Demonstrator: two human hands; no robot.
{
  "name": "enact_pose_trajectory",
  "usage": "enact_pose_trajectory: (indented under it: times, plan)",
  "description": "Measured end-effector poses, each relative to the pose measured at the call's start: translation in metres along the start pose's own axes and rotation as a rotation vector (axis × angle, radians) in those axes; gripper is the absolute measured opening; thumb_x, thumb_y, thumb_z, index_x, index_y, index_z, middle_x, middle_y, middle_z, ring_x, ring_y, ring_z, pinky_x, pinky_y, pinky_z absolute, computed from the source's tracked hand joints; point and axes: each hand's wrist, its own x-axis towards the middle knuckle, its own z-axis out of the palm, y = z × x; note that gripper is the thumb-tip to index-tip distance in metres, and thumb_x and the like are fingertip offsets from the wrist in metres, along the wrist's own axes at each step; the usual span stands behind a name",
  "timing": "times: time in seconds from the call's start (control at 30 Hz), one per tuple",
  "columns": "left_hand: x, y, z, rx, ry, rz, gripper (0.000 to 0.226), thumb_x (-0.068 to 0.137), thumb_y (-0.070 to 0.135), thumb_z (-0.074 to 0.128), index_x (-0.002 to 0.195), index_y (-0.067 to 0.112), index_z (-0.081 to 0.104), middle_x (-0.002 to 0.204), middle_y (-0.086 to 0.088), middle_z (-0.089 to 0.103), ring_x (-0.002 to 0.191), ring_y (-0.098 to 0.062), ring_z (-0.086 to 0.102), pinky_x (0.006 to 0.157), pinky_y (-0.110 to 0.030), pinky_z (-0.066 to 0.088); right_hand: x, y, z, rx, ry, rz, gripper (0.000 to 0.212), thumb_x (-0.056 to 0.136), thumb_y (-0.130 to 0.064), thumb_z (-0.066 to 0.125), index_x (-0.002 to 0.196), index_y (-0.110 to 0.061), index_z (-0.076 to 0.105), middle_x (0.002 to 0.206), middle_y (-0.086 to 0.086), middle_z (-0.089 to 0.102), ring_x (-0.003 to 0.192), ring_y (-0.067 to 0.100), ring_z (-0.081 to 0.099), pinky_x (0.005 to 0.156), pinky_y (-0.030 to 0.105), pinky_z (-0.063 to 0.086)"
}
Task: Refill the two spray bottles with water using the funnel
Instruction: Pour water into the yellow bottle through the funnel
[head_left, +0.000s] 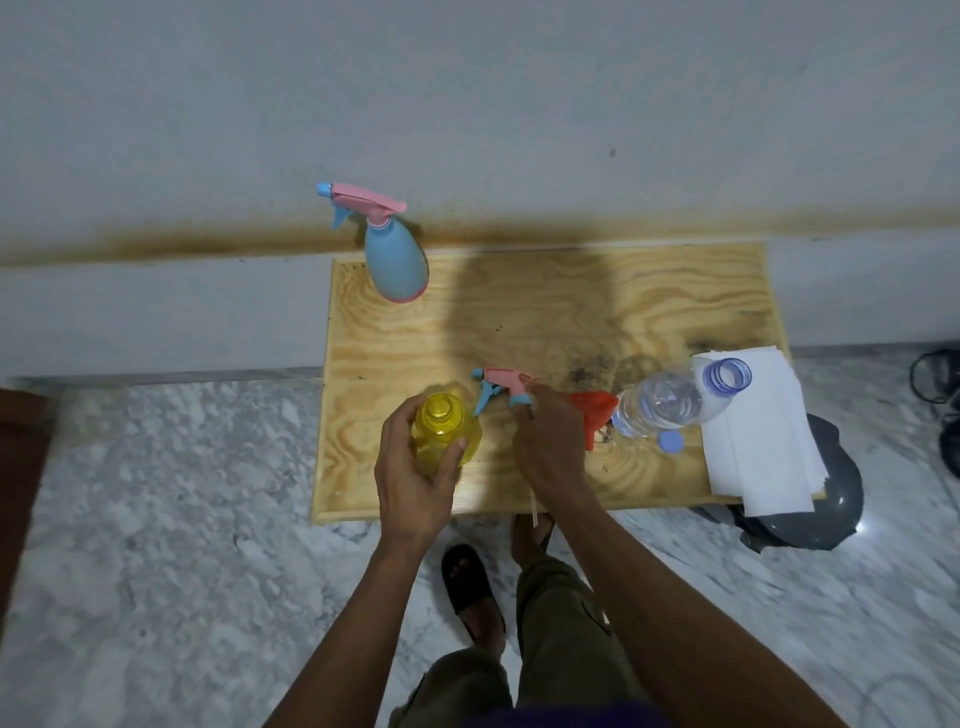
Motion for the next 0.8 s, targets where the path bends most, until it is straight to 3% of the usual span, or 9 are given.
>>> enact_pose_trajectory:
  times: [0.1, 0.2, 0.33, 0.47, 0.53, 0.6, 0.67, 0.8]
  plan:
    - [-0.006, 0.000, -0.003, 0.014, 0.012, 0.005, 0.058, 0.082, 0.017, 0.080, 0.133, 0.019, 0.052, 0.129, 0.006, 0.060, 0.122, -0.010, 0.057, 0.098, -0.042, 0.052, -0.009, 0.009, -0.026, -0.072, 0.141, -0.116, 0.027, 0.092, -0.005, 0.057, 0.118, -0.007, 0.064, 0.116, 0.015, 0.063, 0.102, 0.034, 0.061, 0.076, 0.035, 0.047]
    - [-0.010, 0.001, -0.004, 0.014, 0.023, -0.003, 0.059, 0.081, 0.018, 0.080, 0.133, 0.021, 0.053, 0.128, 0.008, 0.061, 0.121, -0.005, 0.056, 0.096, -0.043, 0.053, -0.009, 0.031, -0.043, -0.076, -0.005, 0.127, 0.038, 0.096, -0.030, 0.055, 0.133, -0.022, 0.052, 0.129, 0.009, 0.053, 0.110, 0.032, 0.060, 0.082, 0.037, 0.048]
    - [-0.011, 0.009, -0.003, -0.004, 0.051, -0.025, 0.054, 0.081, 0.020, 0.083, 0.128, 0.027, 0.056, 0.124, 0.019, 0.061, 0.118, 0.000, 0.057, 0.095, -0.045, 0.055, -0.009, 0.043, -0.049, -0.231, -0.105, 0.193, 0.053, 0.097, -0.043, 0.054, 0.144, -0.026, 0.039, 0.132, 0.015, 0.047, 0.106, 0.036, 0.061, 0.083, 0.042, 0.052]
    - [-0.010, 0.022, -0.003, 0.004, 0.079, -0.025, 0.052, 0.084, 0.025, 0.081, 0.122, 0.046, 0.054, 0.120, 0.037, 0.055, 0.115, 0.010, 0.053, 0.095, -0.040, 0.055, -0.006, 0.048, -0.047, -0.201, -0.102, 0.175, 0.029, 0.100, -0.035, 0.051, 0.126, -0.022, 0.055, 0.123, 0.013, 0.050, 0.098, 0.035, 0.061, 0.081, 0.038, 0.051]
    - [-0.011, 0.020, -0.003, -0.007, 0.087, -0.016, 0.048, 0.086, 0.023, 0.079, 0.124, 0.042, 0.056, 0.121, 0.029, 0.058, 0.116, 0.009, 0.054, 0.095, -0.044, 0.055, -0.007, 0.050, -0.047, -0.133, -0.099, 0.139, 0.016, 0.097, -0.030, 0.055, 0.111, -0.027, 0.062, 0.118, 0.006, 0.053, 0.093, 0.026, 0.056, 0.070, 0.028, 0.045]
    - [-0.011, 0.018, -0.003, -0.026, 0.084, -0.022, 0.045, 0.087, 0.022, 0.079, 0.123, 0.039, 0.059, 0.120, 0.020, 0.063, 0.115, 0.005, 0.057, 0.095, -0.046, 0.056, -0.010, 0.053, -0.049, -0.141, -0.067, 0.088, 0.016, 0.097, -0.025, 0.055, 0.108, -0.020, 0.065, 0.115, 0.008, 0.057, 0.091, 0.026, 0.056, 0.068, 0.027, 0.038]
    - [-0.010, 0.018, -0.003, -0.043, 0.082, -0.034, 0.044, 0.085, 0.021, 0.080, 0.121, 0.038, 0.061, 0.119, 0.016, 0.066, 0.114, 0.002, 0.060, 0.095, -0.045, 0.056, -0.015, 0.049, -0.055, -0.094, 0.046, 0.018, 0.021, 0.098, -0.027, 0.057, 0.106, -0.011, 0.067, 0.105, 0.013, 0.063, 0.084, 0.025, 0.058, 0.067, 0.026, 0.038]
    - [-0.010, 0.017, -0.003, -0.063, 0.076, -0.055, 0.043, 0.083, 0.023, 0.082, 0.123, 0.027, 0.066, 0.118, 0.011, 0.069, 0.112, -0.001, 0.062, 0.096, -0.043, 0.056, -0.032, 0.007, -0.078, 0.208, 0.229, -0.186, 0.018, 0.089, -0.032, 0.073, 0.101, -0.018, 0.073, 0.090, -0.002, 0.070, 0.072, 0.005, 0.061, 0.064, 0.009, 0.043]
